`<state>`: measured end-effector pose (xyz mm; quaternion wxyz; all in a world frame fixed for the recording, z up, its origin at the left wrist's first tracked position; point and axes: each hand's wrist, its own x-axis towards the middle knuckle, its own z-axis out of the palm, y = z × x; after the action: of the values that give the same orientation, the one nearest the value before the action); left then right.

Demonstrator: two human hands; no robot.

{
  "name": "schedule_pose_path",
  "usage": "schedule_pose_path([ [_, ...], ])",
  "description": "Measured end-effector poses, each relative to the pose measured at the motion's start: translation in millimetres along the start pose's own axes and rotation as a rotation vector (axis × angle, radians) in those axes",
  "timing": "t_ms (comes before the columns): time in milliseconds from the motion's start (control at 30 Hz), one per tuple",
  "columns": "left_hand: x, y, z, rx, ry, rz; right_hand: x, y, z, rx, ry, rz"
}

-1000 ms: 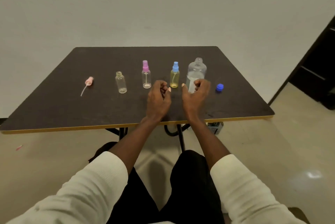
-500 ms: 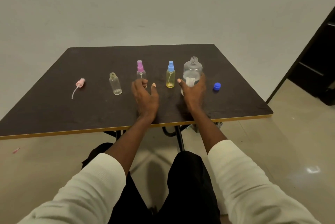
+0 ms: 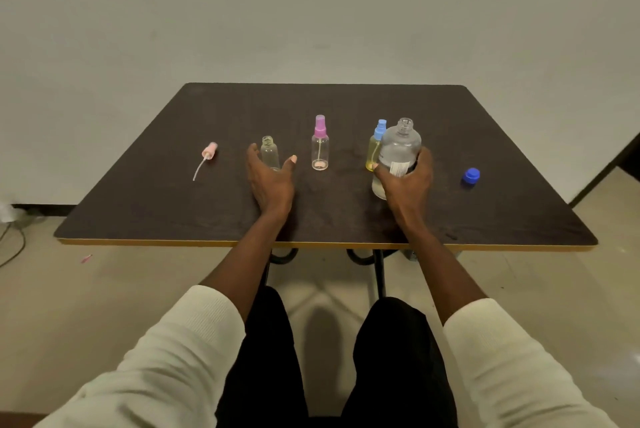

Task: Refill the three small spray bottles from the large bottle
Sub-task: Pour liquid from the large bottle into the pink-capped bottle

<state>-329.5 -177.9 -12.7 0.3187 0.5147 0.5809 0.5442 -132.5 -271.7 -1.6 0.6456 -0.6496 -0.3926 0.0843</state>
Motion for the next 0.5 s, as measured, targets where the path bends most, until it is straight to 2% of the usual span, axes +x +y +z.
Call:
schedule_pose_path([
  [133,-4,5,-1,-0.032,0.028,0.035,-3,0,5,0.014,-0.057,0.001],
  [233,-11,6,-2,-0.032,-0.034,0.064,-4,-1,5,0.023,-0.093,0.001],
  [400,-28,12,8,0.02,-0.362,0.182,0,-6,0,0.023,-0.069,0.017],
  [500,-40,18,19,-0.01,-0.484,0.188,4,-11,-4,0.02,-0.096,0.034],
])
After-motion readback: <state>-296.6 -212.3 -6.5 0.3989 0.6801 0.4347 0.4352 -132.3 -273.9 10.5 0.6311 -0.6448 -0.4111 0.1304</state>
